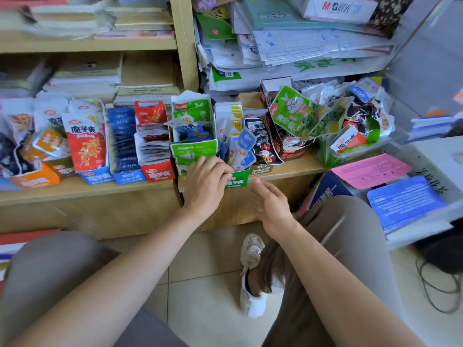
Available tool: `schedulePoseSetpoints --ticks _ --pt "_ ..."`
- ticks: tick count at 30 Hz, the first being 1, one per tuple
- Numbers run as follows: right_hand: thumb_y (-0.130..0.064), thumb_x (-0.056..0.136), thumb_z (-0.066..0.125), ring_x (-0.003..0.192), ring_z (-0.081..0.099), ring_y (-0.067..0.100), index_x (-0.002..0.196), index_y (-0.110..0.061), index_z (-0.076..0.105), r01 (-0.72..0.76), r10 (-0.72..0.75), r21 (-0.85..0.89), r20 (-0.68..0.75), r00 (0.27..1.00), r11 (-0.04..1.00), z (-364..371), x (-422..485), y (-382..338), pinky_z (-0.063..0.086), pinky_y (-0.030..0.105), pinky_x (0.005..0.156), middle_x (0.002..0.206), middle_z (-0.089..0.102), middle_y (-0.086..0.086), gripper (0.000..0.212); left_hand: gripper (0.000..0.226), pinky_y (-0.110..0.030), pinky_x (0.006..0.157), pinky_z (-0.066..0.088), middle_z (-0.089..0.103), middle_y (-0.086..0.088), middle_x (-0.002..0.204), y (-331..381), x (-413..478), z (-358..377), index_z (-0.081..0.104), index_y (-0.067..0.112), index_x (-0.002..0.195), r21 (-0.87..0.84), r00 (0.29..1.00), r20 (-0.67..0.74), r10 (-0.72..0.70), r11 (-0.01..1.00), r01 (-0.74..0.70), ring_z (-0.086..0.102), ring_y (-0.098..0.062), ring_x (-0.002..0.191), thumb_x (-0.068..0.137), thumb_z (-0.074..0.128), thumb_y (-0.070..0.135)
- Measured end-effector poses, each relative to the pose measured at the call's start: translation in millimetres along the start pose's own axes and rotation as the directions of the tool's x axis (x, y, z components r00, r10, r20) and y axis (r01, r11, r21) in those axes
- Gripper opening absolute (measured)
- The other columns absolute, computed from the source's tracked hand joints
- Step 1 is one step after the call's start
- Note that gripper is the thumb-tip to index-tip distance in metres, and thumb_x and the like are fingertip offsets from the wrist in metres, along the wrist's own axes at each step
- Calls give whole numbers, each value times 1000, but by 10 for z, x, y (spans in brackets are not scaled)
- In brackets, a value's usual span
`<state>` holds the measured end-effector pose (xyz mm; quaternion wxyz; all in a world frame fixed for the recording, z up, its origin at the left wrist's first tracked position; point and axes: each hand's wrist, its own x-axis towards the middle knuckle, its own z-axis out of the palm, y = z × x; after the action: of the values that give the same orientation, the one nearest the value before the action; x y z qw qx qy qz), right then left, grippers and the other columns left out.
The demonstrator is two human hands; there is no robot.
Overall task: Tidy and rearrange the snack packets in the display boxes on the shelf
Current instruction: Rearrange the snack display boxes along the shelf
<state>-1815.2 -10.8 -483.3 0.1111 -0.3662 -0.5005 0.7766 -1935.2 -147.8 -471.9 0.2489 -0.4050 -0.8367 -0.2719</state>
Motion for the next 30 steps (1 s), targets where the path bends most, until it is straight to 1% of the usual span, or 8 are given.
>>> schedulePoseSetpoints --ticks 2,4,7,10,13,17,24,30 --pt "-50 85 72 95 66 16 122 -24 66 -19 15 31 133 991 999 40 -17 -6 52 37 82 119 71 5 45 2 -35 72 49 64 1 96 1 -88 -17 73 14 94 -132 1000 -7 10 991 -11 59 -20 87 92 71 15" --pt "-57 78 74 109 66 20 131 -27 59 -41 28 55 217 976 998 85 -3 -11 51 40 89 123 70 4 63 7 -33 75 54 62 1 103 -4 -162 -53 73 11 100 -261 1000 -8 1 965 -3 62 -17 93 94 68 10" --pt "-54 74 80 119 63 30 141 -27 49 -65 41 84 256 966 994 176 50 -5 49 48 98 129 67 8 80 19 -21 76 55 58 1 113 14 -296 -130 70 9 112 -428 981 -28 -191 889 161 65 -9 92 93 68 7" --pt "-40 79 80 115 66 32 142 -21 48 -72 33 169 221 975 983 268 95 -22 52 46 94 128 66 14 73 28 -21 78 57 64 0 116 47 -422 -129 67 12 117 -567 868 93 -488 691 449 65 -5 92 90 71 6" --pt "-28 87 73 108 69 31 131 -15 59 -64 22 213 192 981 975 284 98 -23 57 44 88 122 68 17 48 38 -21 90 53 62 4 124 61 -487 -112 60 13 127 -609 703 241 -669 460 646 62 -5 102 91 70 7" --pt "-24 90 69 107 69 34 124 -12 62 -80 37 235 184 982 969 216 14 3 55 49 95 118 70 19 37 56 -27 93 49 50 4 134 -127 -521 -172 49 22 140 -526 655 93 -750 521 672 55 -13 112 90 69 9" --pt "-21 90 67 108 68 38 122 -10 63 -9 -22 210 145 989 978 157 -139 -160 52 53 99 118 68 22 34 81 -39 104 49 52 8 133 -240 -504 -59 30 30 156 -555 718 238 -654 515 653 53 -15 124 89 72 12" --pt "-21 92 63 106 69 37 118 -12 62 29 -63 233 141 988 972 224 -246 -425 53 51 98 120 67 24 28 84 -41 103 51 37 5 145 -419 -427 -17 36 32 154 -503 745 225 -628 580 641 44 -21 133 84 76 9"
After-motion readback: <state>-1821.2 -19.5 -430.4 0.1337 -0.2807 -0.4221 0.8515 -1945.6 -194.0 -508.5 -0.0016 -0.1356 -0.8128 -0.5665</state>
